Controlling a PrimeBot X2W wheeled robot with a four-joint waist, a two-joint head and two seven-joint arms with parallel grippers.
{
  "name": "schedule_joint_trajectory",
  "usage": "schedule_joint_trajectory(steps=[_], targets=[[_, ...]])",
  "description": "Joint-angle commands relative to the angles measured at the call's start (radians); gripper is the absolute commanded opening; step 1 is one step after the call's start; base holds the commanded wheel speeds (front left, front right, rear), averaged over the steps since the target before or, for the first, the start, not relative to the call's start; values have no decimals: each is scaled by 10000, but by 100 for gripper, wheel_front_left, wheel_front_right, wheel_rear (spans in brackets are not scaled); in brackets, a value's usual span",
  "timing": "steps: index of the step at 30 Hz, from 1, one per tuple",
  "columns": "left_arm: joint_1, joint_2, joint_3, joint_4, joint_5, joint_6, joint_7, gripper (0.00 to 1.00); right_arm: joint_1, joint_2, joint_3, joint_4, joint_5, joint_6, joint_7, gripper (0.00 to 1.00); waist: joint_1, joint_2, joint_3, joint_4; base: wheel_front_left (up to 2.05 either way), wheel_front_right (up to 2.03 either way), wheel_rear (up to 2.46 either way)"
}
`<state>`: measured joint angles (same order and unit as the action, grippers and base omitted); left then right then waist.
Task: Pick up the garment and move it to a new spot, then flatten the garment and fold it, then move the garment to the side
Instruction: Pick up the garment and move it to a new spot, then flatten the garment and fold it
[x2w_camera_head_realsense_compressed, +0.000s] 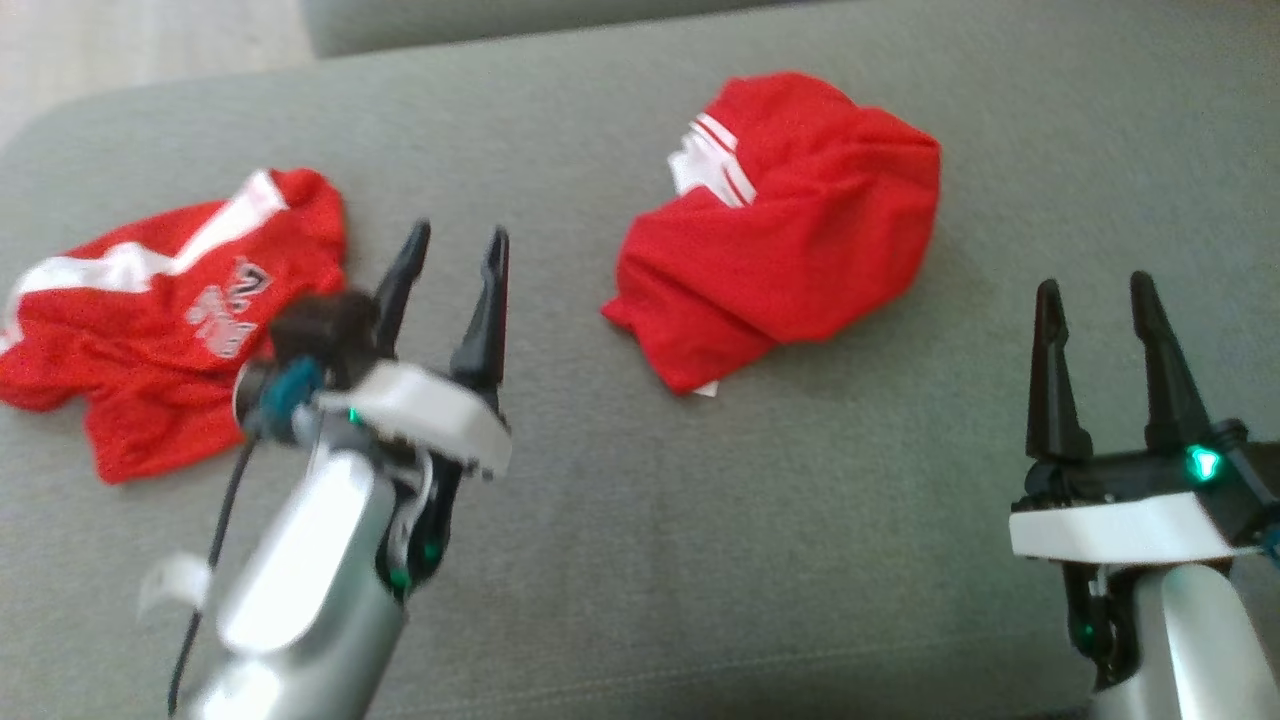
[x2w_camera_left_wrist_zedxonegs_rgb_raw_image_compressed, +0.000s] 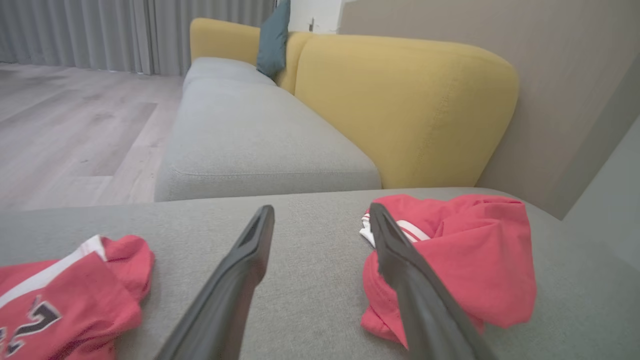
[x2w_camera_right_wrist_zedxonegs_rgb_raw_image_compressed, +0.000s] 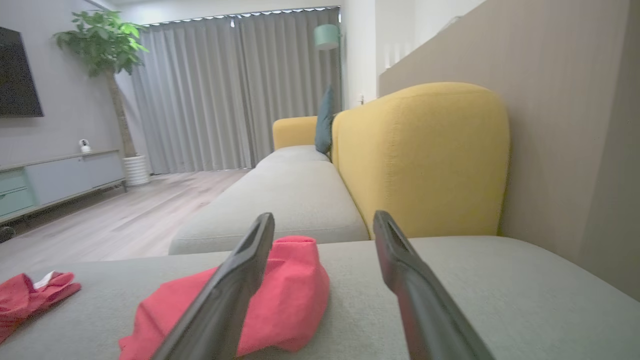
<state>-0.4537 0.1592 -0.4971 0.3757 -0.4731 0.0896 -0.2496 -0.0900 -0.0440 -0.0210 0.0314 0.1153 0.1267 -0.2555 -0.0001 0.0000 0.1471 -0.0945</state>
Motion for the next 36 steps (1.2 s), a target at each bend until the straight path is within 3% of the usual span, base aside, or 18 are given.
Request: schedule_joint_trajectory(steps=[1, 7, 16, 24, 36], targets=[[104, 191, 516, -730, 114, 129, -118, 100, -59, -62, 151, -271, -68, 40, -63, 100, 1, 0, -621, 618, 0, 0, 0], [2093, -325, 941, -1908, 864, 392, -120, 100, 620, -62, -89, -167, 14, 40, -63, 100, 1, 0, -1357, 1075, 0, 0, 0], [3572, -604, 1960, -2989, 1809, 260, -121, 100, 928, -62, 86, -195, 264, 40, -63, 100, 1, 0, -1637, 981, 0, 0, 0], [4180, -955, 2727, -3362, 2207, -50, -121, 100, 1018, -62, 175, -190, 301, 40, -63, 100, 1, 0, -1730, 974, 0, 0, 0], [4265, -1081, 2999, -3192, 2407, -404, -122, 100, 1029, -62, 159, -175, 311, 40, -63, 100, 1, 0, -1709, 1050, 0, 0, 0]])
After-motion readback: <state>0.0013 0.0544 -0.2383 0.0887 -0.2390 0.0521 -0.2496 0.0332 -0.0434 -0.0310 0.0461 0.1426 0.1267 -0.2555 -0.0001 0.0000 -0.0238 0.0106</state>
